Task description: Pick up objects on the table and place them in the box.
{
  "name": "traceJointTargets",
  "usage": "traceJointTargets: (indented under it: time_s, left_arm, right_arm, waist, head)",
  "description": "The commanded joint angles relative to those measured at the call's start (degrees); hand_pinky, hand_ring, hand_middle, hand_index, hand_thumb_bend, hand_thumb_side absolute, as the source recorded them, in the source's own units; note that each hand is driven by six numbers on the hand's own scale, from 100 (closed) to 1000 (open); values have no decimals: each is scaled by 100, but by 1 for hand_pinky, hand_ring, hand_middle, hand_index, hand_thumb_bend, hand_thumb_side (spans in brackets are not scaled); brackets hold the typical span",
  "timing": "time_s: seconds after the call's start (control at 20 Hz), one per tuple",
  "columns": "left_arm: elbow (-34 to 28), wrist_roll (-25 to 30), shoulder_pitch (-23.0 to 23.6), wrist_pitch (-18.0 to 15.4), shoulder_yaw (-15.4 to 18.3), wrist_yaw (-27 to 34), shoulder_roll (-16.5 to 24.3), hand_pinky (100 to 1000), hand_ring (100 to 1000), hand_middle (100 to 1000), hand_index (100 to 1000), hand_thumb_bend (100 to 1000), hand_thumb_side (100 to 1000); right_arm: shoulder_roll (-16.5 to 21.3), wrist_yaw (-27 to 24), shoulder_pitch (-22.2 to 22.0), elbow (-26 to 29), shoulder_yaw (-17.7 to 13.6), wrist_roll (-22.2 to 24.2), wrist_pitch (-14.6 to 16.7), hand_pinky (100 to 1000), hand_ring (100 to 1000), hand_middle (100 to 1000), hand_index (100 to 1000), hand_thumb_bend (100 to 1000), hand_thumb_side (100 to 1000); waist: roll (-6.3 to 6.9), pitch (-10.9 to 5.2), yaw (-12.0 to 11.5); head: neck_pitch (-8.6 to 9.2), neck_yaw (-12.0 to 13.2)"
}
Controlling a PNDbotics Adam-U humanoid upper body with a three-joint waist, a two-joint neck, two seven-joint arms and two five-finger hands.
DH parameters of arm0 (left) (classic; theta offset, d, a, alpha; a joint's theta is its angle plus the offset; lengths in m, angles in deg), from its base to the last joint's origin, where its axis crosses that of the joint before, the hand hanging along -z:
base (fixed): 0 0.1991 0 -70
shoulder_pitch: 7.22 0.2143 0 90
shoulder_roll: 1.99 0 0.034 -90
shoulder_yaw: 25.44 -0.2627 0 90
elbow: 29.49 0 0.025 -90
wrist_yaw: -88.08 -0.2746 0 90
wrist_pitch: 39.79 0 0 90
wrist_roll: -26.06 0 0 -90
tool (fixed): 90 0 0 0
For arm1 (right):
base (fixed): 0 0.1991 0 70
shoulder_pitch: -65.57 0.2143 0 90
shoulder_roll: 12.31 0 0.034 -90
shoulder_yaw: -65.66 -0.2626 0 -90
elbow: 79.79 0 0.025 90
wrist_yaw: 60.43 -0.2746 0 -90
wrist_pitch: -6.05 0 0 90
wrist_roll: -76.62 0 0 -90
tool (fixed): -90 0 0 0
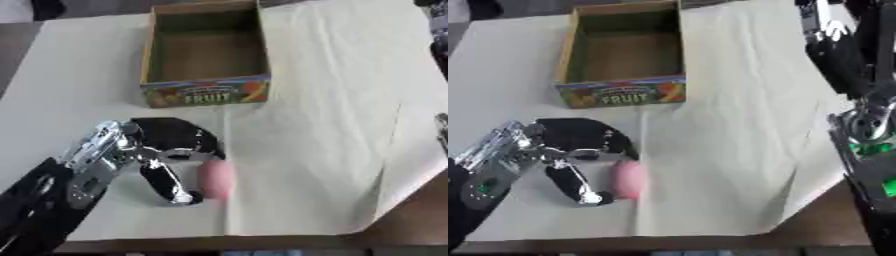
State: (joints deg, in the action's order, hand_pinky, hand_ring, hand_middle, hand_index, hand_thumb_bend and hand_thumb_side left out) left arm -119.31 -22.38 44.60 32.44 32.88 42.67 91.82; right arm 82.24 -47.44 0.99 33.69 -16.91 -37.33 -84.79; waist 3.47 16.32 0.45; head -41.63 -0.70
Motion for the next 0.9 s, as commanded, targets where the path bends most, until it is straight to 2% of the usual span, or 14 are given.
traceJointTargets:
  time_s: [0.05, 0.3, 0.45, 0.9]
  left_arm:
    - [176, 2, -4, -16, -54, -119, 51, 831, 860, 777, 894, 392, 492]
    - [190, -59, -17, -18, -60, -111, 34, 824, 853, 768, 863, 325, 516]
    - [146, -97, -38, -10, -57, -67, 41, 824, 853, 768, 860, 354, 562]
    - [5, -159, -73, 61, -51, 23, 72, 818, 847, 762, 826, 277, 542]
  right_arm:
    - [80, -37, 50, 111, -55, 14, 6, 570, 825, 519, 790, 454, 737]
    - [77, -39, 37, 111, -61, 15, 2, 571, 827, 519, 790, 454, 737]
    - [74, -36, 26, 111, -61, 22, 2, 571, 827, 519, 790, 454, 737]
    - [67, -35, -2, 111, -69, 26, 0, 571, 828, 518, 789, 454, 737]
  waist:
    - [-15, -70, 14]
    - [-18, -68, 18]
    - [-17, -73, 19]
    - [-17, -85, 27]
  head:
    - [84, -2]
    - [97, 4]
    - [105, 1]
    - [135, 3]
